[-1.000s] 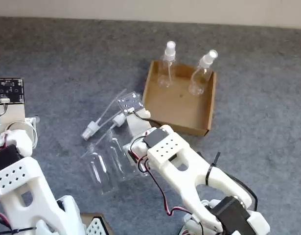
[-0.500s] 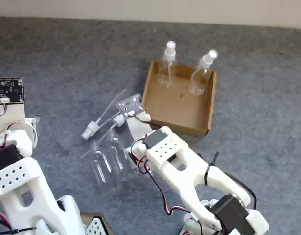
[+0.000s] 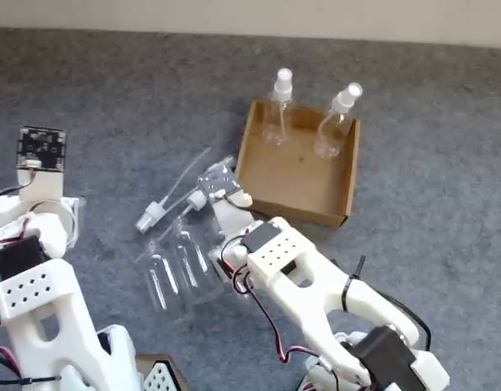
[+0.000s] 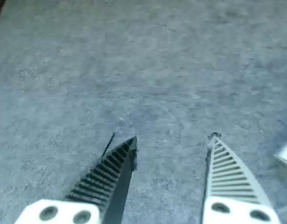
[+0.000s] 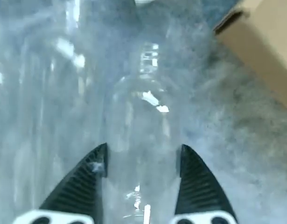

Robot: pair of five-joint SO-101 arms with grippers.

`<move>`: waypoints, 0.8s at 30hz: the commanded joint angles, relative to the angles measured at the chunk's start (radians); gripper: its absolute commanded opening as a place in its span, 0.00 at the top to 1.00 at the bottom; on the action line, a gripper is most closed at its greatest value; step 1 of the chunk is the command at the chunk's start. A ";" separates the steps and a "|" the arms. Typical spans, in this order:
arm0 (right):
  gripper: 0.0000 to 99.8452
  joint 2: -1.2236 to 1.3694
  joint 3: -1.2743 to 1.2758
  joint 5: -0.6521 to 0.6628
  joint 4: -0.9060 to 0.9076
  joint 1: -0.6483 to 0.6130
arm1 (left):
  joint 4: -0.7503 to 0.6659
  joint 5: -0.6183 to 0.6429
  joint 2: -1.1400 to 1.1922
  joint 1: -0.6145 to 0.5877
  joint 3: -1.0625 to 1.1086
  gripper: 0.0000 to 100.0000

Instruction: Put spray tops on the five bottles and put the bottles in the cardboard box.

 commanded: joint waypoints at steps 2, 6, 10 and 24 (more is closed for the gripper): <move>1.00 -0.188 -0.061 0.084 0.186 0.091 | 0.055 -0.003 0.015 0.062 -0.047 0.78; 1.00 -0.390 -0.157 0.144 0.415 0.222 | 0.161 0.026 0.154 0.111 -0.173 0.78; 1.00 -0.481 -0.280 0.296 0.611 0.443 | 0.279 0.046 0.371 0.182 -0.358 0.78; 0.99 -0.054 -0.392 0.680 0.337 1.158 | 0.382 -0.035 0.834 0.619 -0.881 0.78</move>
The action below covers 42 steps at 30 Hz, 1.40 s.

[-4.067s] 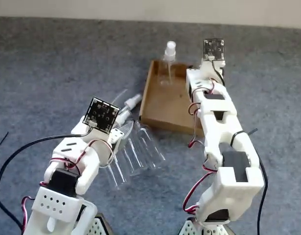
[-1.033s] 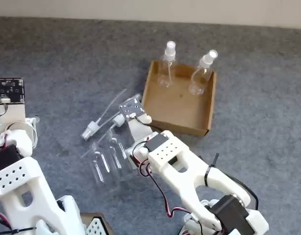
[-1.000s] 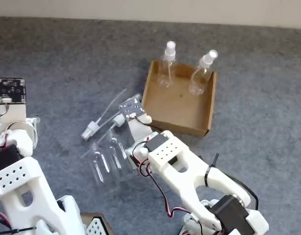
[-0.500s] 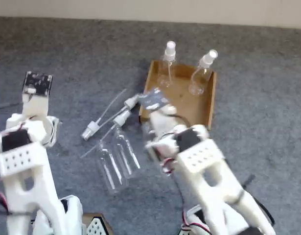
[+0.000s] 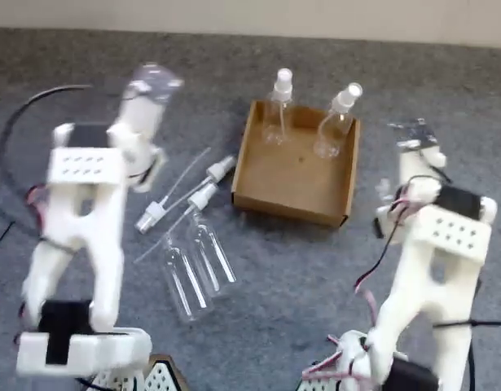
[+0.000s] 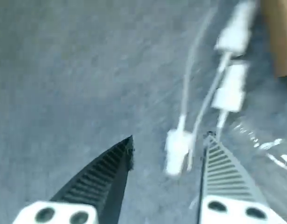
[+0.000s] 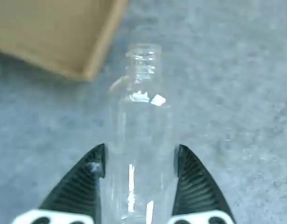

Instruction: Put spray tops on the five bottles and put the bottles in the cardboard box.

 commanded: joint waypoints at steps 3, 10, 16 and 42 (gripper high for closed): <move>0.99 0.199 -0.051 0.078 -0.143 0.094 | 0.002 -0.011 0.176 0.148 -0.202 0.78; 0.99 0.331 -0.051 0.086 -0.254 0.094 | 0.009 -0.009 0.446 0.160 -0.463 0.78; 0.99 0.389 -0.051 0.087 -0.289 0.090 | 0.009 -0.014 0.561 0.199 -0.599 0.78; 0.91 0.522 -0.059 0.129 -0.280 0.096 | -0.071 -0.049 0.809 0.219 -0.625 0.88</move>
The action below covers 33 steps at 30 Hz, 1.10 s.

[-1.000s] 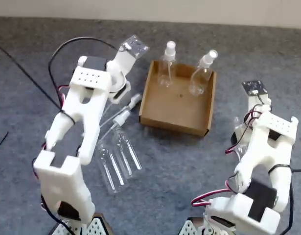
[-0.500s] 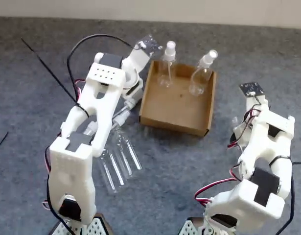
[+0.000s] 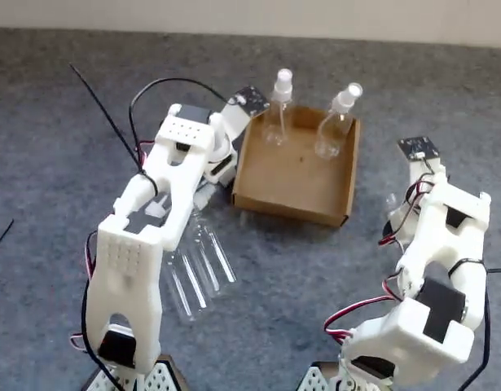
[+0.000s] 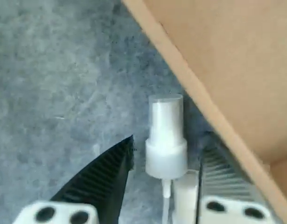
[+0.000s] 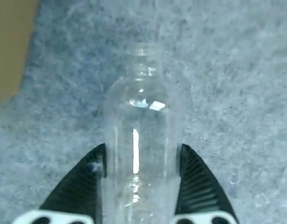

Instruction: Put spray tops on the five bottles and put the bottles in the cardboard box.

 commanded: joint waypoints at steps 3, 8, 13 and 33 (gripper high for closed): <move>0.89 0.005 -0.015 0.012 -0.002 0.012 | -0.009 -0.006 -0.002 -0.013 -0.041 0.94; 0.82 0.005 -0.016 0.008 -0.002 0.028 | -0.005 0.000 -0.041 -0.068 -0.091 0.96; 0.74 0.004 -0.025 0.011 0.041 0.030 | 0.083 0.044 -0.107 -0.117 -0.197 0.96; 0.74 0.016 -0.329 -0.064 0.222 -0.028 | 0.566 0.267 -0.403 -0.140 -0.562 0.96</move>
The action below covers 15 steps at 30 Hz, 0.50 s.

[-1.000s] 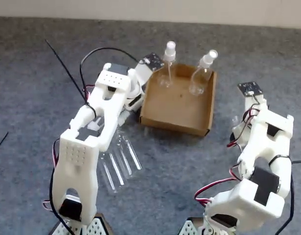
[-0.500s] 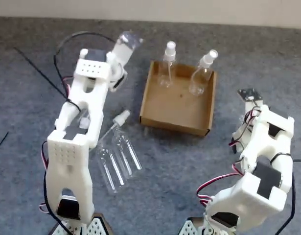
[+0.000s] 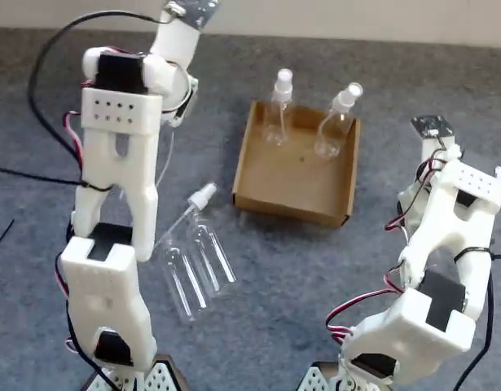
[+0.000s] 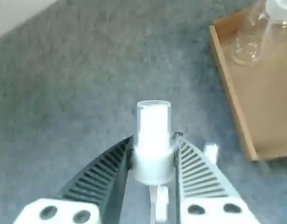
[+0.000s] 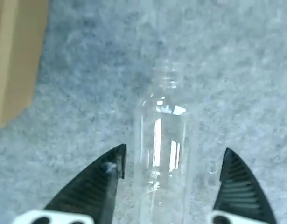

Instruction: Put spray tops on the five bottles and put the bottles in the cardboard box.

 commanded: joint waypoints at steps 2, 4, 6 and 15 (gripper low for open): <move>0.74 -0.004 -0.061 -0.012 0.007 -0.031 | 0.015 0.023 -0.134 0.005 0.090 0.96; 0.74 0.027 -0.061 -0.012 0.007 -0.051 | 0.014 0.023 -0.185 0.015 0.151 0.96; 0.74 0.084 -0.071 -0.049 0.007 -0.058 | 0.011 0.023 -0.240 0.031 0.200 0.96; 0.74 0.323 -0.355 -0.127 0.051 -0.053 | 0.009 0.015 -0.400 0.035 0.358 0.96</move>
